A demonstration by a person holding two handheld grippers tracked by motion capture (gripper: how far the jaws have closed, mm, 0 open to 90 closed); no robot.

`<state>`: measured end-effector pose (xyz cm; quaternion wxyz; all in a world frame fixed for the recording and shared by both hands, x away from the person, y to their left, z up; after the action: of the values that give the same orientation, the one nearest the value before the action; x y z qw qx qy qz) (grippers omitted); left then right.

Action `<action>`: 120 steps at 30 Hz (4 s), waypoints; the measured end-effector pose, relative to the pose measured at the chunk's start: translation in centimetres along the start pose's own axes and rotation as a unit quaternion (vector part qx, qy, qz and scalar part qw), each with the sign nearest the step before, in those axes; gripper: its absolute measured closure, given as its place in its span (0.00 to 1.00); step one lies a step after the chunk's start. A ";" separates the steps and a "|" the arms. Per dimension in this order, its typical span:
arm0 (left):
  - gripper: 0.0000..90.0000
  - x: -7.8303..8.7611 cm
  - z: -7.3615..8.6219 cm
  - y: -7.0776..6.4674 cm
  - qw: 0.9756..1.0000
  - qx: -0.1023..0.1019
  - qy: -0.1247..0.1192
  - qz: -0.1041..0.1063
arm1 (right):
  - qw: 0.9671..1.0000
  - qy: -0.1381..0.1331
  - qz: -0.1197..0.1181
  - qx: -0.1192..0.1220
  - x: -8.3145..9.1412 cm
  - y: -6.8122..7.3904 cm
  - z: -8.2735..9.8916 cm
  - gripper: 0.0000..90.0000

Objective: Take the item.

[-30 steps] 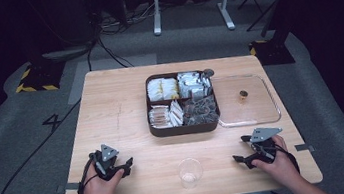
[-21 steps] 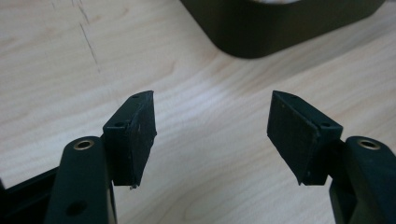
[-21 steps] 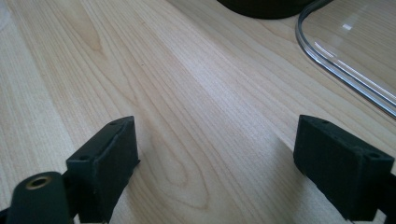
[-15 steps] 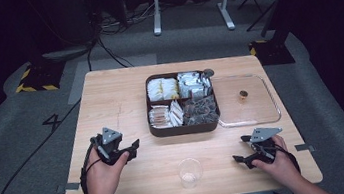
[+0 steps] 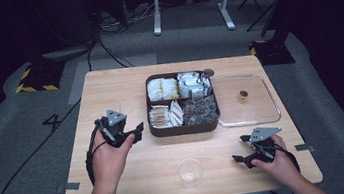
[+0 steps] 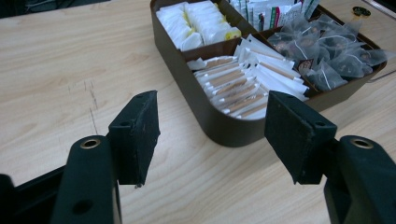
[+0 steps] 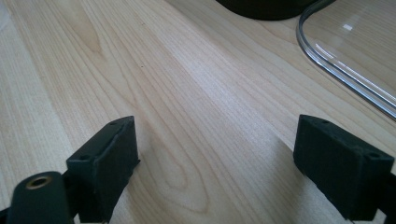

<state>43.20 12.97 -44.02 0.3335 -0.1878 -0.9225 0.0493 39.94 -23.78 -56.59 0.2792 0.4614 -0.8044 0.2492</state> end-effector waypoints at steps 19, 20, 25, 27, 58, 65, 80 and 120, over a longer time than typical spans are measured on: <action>0.45 -5.1 -4.3 -1.9 1.000 -0.010 0.011 0.023 | 1.000 0.000 0.002 -0.002 0.0 0.0 0.0 0.15; 0.45 -5.4 -4.5 -2.1 1.000 -0.010 0.013 0.024 | 1.000 0.000 0.003 -0.002 -0.1 0.0 -0.1 0.15; 0.45 -7.4 -5.8 -2.8 0.999 -0.013 0.019 0.029 | 1.000 0.000 0.003 -0.002 -0.1 0.0 -0.1 0.15; 0.45 -7.8 -6.0 -2.9 0.999 -0.013 0.020 0.028 | 1.000 0.000 0.003 -0.003 -0.1 0.0 -0.1 0.15; 0.55 -18.3 -6.7 -3.7 0.996 0.011 0.083 -0.010 | 1.000 0.001 0.002 -0.003 -0.1 0.0 -0.1 0.15; 0.59 -20.3 -6.3 -3.2 0.995 0.011 0.101 -0.013 | 1.000 0.001 0.001 -0.001 -0.2 0.0 -0.1 0.15; 0.63 -22.0 -6.0 -3.1 0.992 0.031 0.122 -0.010 | 1.000 0.001 0.001 -0.001 -0.2 0.0 -0.1 0.15; 1.00 -19.3 -8.3 -3.6 0.991 -0.056 0.121 0.021 | 1.000 0.000 0.001 0.000 -0.2 0.0 -0.2 0.15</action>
<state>60.92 2.00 -48.36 0.4304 -0.2296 -0.8728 -0.0186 40.08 -23.57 -56.59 0.2789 0.4606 -0.8049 0.2495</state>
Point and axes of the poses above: each handheld gripper's, and its own axes: x roughly backward along the jaws, z roughly out of its underside, y roughly to its left, the point moved 9 cm from there along -x, roughly forward along the jaws, and after that the axes turned 11 degrees about x, right-handed, at the moved point
